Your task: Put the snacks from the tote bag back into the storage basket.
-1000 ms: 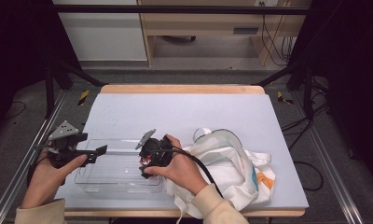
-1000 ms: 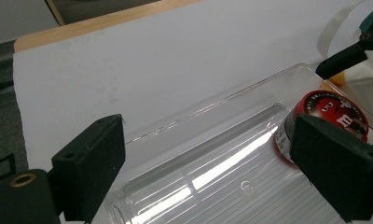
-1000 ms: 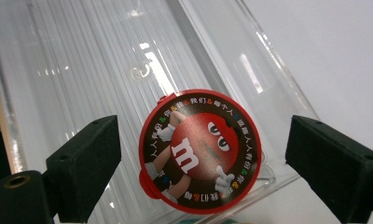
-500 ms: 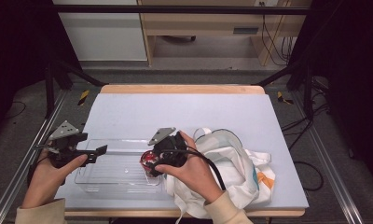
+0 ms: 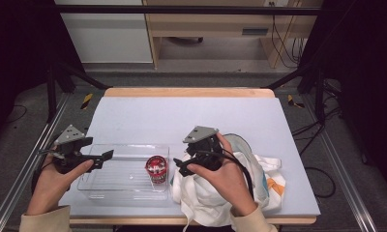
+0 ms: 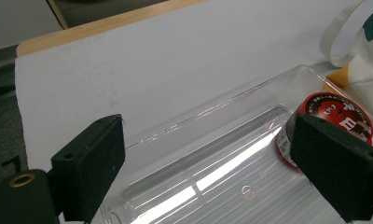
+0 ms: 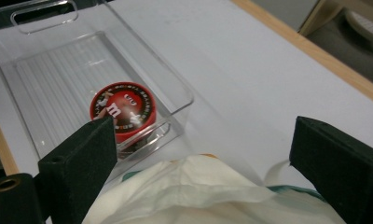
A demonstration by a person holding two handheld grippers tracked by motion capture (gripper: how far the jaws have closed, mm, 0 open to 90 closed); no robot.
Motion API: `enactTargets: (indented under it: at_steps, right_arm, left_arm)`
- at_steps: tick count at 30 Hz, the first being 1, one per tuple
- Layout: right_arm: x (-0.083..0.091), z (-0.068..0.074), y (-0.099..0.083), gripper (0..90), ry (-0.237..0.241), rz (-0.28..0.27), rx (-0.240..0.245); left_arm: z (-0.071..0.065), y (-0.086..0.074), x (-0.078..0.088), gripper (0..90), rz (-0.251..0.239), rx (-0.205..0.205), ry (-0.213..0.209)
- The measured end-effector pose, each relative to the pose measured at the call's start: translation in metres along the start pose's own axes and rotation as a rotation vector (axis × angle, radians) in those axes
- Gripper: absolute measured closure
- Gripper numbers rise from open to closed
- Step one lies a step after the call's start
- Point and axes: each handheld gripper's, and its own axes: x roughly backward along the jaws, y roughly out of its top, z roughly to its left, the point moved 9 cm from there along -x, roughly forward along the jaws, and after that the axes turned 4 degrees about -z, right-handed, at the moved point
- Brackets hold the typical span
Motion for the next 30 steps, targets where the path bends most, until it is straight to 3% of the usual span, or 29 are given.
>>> enactTargets:
  at_steps: [7, 21, 30]
  right_arm:
    - [0.041, -0.03, 0.001, 7.0, -0.075, -0.068, -0.06]
    - [0.081, -0.084, -0.033, 6.7, -0.202, -0.068, -0.167]
    - [0.098, -0.106, -0.049, 6.4, -0.248, -0.078, -0.217]
  left_arm:
    - [-0.001, 0.002, 0.002, 9.8, -0.012, 0.001, -0.006]
    - [0.001, 0.002, 0.006, 8.7, -0.013, 0.002, -0.008]
    - [0.003, 0.001, 0.007, 8.2, -0.018, 0.008, -0.007]
